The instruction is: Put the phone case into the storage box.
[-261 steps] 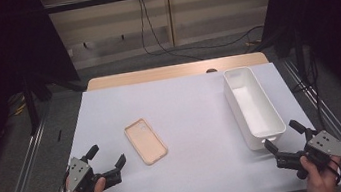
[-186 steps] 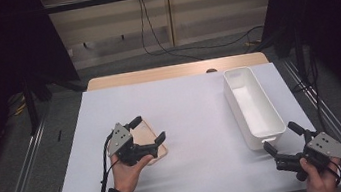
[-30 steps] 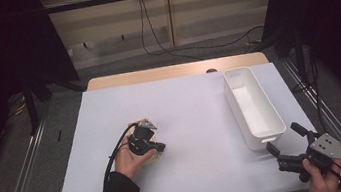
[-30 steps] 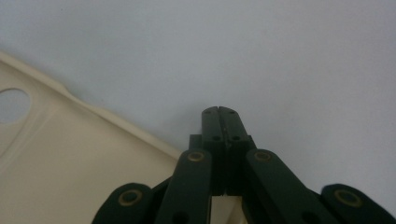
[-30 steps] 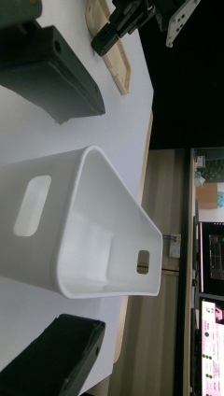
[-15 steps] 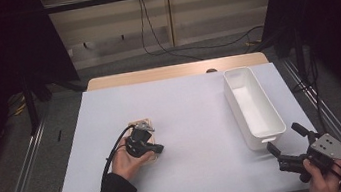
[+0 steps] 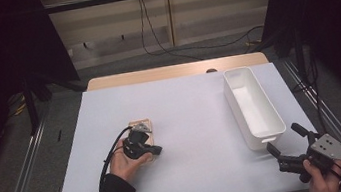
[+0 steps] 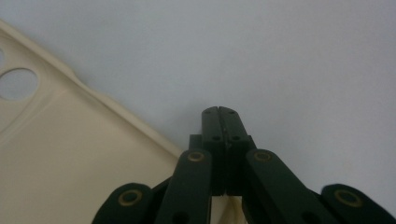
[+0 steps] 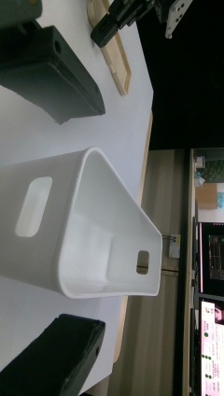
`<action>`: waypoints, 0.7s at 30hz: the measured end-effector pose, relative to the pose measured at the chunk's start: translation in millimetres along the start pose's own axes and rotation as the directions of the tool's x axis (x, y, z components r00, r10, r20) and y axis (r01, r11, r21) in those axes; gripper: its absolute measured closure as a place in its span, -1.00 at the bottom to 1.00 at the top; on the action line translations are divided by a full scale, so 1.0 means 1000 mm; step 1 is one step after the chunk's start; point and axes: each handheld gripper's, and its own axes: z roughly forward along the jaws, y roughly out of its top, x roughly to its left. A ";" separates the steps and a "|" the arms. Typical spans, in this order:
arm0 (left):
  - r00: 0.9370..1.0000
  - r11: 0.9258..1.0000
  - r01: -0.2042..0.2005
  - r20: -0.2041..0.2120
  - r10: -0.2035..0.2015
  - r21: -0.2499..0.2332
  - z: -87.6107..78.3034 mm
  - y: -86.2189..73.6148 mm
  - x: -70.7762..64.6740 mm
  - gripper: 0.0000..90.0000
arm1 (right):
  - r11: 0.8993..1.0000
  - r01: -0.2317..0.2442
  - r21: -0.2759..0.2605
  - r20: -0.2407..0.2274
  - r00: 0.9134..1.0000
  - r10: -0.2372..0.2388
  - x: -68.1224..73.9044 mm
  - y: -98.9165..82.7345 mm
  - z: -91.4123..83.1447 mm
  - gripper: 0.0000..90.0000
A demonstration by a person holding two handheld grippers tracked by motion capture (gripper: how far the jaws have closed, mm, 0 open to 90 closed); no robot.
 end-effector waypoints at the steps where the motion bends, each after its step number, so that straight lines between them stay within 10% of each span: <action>1: 1.000 1.000 0.000 -0.001 0.000 0.000 0.000 0.000 0.000 1.00 | 1.000 -0.002 -0.001 0.001 1.000 0.002 0.000 0.000 0.000 -1.00; 21: 1.000 1.000 0.009 -0.001 -0.009 -0.008 -0.011 -0.015 0.001 1.00 | 1.000 0.001 0.001 0.001 1.000 -0.001 0.000 0.000 0.000 -1.00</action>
